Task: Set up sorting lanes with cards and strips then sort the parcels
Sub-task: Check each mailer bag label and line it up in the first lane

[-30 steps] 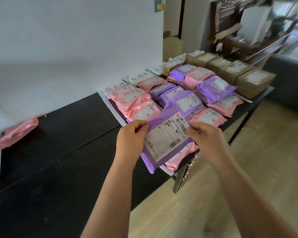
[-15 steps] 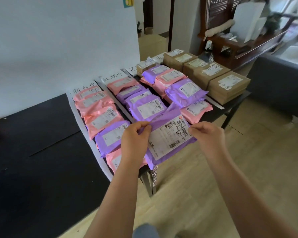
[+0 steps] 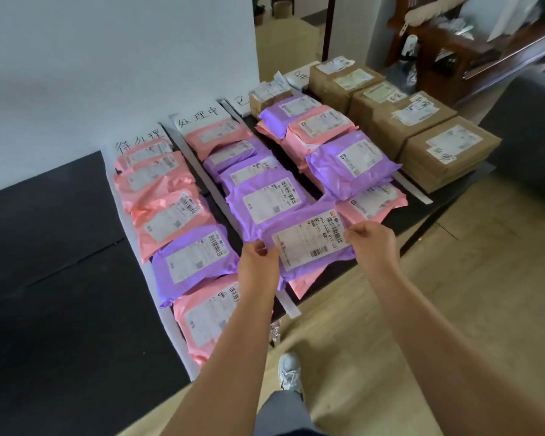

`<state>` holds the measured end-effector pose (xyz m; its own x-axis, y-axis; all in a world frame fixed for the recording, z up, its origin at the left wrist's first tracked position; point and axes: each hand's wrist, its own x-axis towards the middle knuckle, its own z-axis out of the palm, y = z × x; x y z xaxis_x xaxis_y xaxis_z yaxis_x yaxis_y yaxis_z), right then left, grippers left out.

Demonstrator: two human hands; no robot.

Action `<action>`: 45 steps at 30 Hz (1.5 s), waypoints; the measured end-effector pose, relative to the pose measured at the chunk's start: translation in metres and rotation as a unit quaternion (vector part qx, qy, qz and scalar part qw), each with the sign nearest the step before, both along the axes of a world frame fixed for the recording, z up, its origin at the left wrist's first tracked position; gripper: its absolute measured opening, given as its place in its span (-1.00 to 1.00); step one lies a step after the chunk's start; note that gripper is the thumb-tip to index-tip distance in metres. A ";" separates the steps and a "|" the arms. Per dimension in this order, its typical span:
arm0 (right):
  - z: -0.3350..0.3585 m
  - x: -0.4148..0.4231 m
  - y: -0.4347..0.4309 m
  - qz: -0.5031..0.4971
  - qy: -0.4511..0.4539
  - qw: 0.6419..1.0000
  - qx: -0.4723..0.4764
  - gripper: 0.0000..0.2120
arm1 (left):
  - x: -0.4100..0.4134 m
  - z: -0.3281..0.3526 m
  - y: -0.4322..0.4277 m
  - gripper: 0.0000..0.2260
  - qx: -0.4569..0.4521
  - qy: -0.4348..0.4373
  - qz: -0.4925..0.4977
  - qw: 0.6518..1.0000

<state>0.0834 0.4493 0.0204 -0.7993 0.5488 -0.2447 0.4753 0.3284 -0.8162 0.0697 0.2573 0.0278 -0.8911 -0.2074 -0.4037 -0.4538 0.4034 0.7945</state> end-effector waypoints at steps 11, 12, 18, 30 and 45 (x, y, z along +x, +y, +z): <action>-0.038 -0.042 0.004 0.134 -0.051 0.989 0.022 -0.62 | -0.029 -0.044 0.015 -0.73 -0.051 -0.070 -0.005 0.996; -0.038 -0.043 0.004 0.141 -0.054 0.988 0.022 -0.57 | -0.028 -0.044 0.015 -0.73 -0.058 -0.067 0.001 0.996; -0.040 -0.049 0.004 0.198 -0.085 0.974 0.067 -0.50 | -0.022 -0.043 0.020 -0.64 -0.045 -0.050 0.047 0.997; -0.007 -0.039 0.008 0.243 0.028 0.958 0.148 -0.59 | 0.014 -0.011 0.023 -0.62 -0.045 0.011 0.135 0.990; 0.054 -0.012 -0.149 0.424 0.099 0.896 0.086 -0.53 | 0.089 0.032 -0.114 -0.63 -0.058 0.051 0.248 0.966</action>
